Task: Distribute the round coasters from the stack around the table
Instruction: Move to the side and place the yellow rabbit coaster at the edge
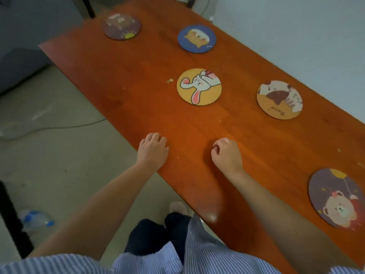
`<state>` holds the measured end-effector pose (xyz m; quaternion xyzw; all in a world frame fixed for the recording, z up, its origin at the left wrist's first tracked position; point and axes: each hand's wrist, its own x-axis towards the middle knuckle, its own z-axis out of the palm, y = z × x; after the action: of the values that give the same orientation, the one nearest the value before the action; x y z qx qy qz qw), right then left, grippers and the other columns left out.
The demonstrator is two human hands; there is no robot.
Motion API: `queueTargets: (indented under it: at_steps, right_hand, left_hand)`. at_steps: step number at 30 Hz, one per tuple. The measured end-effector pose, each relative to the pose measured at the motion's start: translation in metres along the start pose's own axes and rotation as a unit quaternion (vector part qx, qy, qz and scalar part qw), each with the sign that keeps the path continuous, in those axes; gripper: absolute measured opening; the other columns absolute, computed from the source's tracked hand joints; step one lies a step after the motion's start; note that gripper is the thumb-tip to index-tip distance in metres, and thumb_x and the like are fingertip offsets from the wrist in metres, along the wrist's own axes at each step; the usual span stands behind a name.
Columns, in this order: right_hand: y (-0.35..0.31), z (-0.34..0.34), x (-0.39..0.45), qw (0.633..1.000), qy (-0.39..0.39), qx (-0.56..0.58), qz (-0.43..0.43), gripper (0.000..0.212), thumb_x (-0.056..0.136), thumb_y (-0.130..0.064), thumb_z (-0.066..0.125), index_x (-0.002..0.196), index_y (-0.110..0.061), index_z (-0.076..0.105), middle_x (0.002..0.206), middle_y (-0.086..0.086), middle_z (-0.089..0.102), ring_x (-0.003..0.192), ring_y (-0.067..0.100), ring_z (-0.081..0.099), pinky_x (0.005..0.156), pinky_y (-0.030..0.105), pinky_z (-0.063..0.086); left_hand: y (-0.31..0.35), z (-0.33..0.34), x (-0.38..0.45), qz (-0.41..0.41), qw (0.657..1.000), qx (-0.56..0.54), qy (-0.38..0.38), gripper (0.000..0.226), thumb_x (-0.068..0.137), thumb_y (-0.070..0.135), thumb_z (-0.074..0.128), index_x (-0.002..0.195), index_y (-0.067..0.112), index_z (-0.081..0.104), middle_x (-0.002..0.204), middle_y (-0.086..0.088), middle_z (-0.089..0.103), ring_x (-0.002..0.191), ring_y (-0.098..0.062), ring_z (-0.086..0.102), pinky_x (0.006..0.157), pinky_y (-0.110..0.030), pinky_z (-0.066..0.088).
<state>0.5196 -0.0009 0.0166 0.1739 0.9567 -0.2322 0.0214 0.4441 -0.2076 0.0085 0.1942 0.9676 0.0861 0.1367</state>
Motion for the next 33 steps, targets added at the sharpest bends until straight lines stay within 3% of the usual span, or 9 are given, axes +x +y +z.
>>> queueTargets:
  at_steps: [9, 14, 19, 21, 23, 25, 29, 31, 33]
  right_hand:
    - [-0.059, 0.01, 0.126, 0.954, 0.038, 0.138, 0.264, 0.04, 0.09, -0.028, 0.054, 0.121, -0.004, 0.051, 0.121, 0.018, 0.058, 0.111, 0.033, 0.055, 0.086, 0.038, 0.048]
    - [-0.081, 0.012, 0.183, 0.892, 0.085, 0.145, 0.42, 0.068, 0.082, -0.04, 0.063, 0.132, -0.002, 0.039, 0.133, 0.021, 0.05, 0.123, 0.039, 0.047, 0.102, 0.045, 0.044]
    - [-0.091, 0.018, 0.208, 0.85, 0.114, 0.092, 0.506, 0.077, 0.073, -0.038, 0.075, 0.132, -0.004, 0.038, 0.133, 0.023, 0.048, 0.124, 0.038, 0.045, 0.098, 0.045, 0.046]
    - [-0.087, 0.016, 0.211, 0.831, 0.103, 0.095, 0.538, 0.055, 0.079, -0.029, 0.069, 0.123, -0.003, 0.048, 0.126, 0.021, 0.053, 0.116, 0.036, 0.053, 0.088, 0.041, 0.052]
    - [-0.082, 0.011, 0.208, 0.836, 0.097, 0.104, 0.531, 0.012, 0.085, -0.015, 0.057, 0.088, -0.003, 0.06, 0.096, 0.018, 0.062, 0.085, 0.032, 0.061, 0.057, 0.031, 0.048]
    - [-0.078, 0.009, 0.198, 0.844, 0.106, 0.097, 0.517, 0.03, 0.083, -0.006, 0.053, 0.054, -0.008, 0.045, 0.06, 0.009, 0.049, 0.05, 0.023, 0.044, 0.04, 0.024, 0.027]
    - [-0.096, 0.015, 0.157, 0.773, 0.171, 0.228, 0.566, 0.017, 0.079, -0.004, 0.057, 0.064, 0.001, 0.06, 0.052, 0.007, 0.051, 0.044, 0.019, 0.044, 0.043, 0.023, 0.032]
    - [-0.123, 0.029, 0.13, 0.725, 0.117, 0.322, 0.598, 0.028, 0.08, -0.006, 0.06, 0.053, -0.005, 0.055, 0.05, 0.005, 0.053, 0.036, 0.014, 0.047, 0.037, 0.02, 0.032]
    - [-0.159, 0.05, 0.106, 0.736, -0.018, 0.356, 0.576, 0.033, 0.083, -0.011, 0.059, 0.05, -0.009, 0.056, 0.048, 0.004, 0.055, 0.028, 0.008, 0.048, 0.033, 0.016, 0.031]
  left_hand:
    - [-0.091, -0.059, 0.139, 0.103, 0.993, 0.034, -0.047, 0.05, 0.093, 0.036, 0.041, 0.135, 0.012, 0.033, 0.15, -0.012, 0.027, 0.141, -0.028, 0.016, 0.114, -0.046, 0.022]
    - [-0.131, -0.072, 0.196, 0.171, 0.978, 0.068, -0.097, 0.06, 0.094, 0.04, 0.035, 0.143, 0.013, 0.014, 0.156, -0.012, 0.006, 0.144, -0.025, 0.001, 0.117, -0.041, 0.011]
    - [-0.162, -0.068, 0.223, 0.238, 0.959, 0.099, -0.122, 0.065, 0.093, 0.048, 0.027, 0.144, 0.015, 0.005, 0.157, -0.011, -0.001, 0.144, -0.023, -0.005, 0.117, -0.039, 0.002]
    - [-0.172, -0.066, 0.228, 0.267, 0.951, 0.099, -0.118, 0.064, 0.093, 0.048, 0.026, 0.144, 0.016, 0.005, 0.157, -0.01, 0.0, 0.144, -0.022, -0.005, 0.117, -0.037, 0.0]
    - [-0.178, -0.064, 0.232, 0.287, 0.947, 0.095, -0.106, 0.063, 0.093, 0.048, 0.025, 0.144, 0.017, 0.007, 0.157, -0.008, 0.002, 0.144, -0.021, -0.004, 0.116, -0.036, 0.0]
    - [-0.18, -0.061, 0.233, 0.297, 0.946, 0.094, -0.093, 0.063, 0.092, 0.049, 0.024, 0.144, 0.017, 0.008, 0.157, -0.008, 0.004, 0.144, -0.021, -0.003, 0.116, -0.036, 0.0]
    - [-0.181, -0.056, 0.234, 0.304, 0.945, 0.083, -0.087, 0.063, 0.092, 0.049, 0.023, 0.144, 0.016, 0.011, 0.157, -0.009, 0.007, 0.144, -0.022, -0.001, 0.116, -0.037, 0.001]
    - [-0.182, -0.057, 0.233, 0.305, 0.945, 0.08, -0.081, 0.062, 0.092, 0.047, 0.024, 0.144, 0.016, 0.012, 0.156, -0.01, 0.008, 0.144, -0.022, 0.0, 0.116, -0.038, 0.002]
    - [-0.181, -0.059, 0.231, 0.306, 0.945, 0.082, -0.083, 0.061, 0.093, 0.046, 0.025, 0.144, 0.015, 0.013, 0.156, -0.01, 0.008, 0.144, -0.023, 0.001, 0.117, -0.039, 0.003]
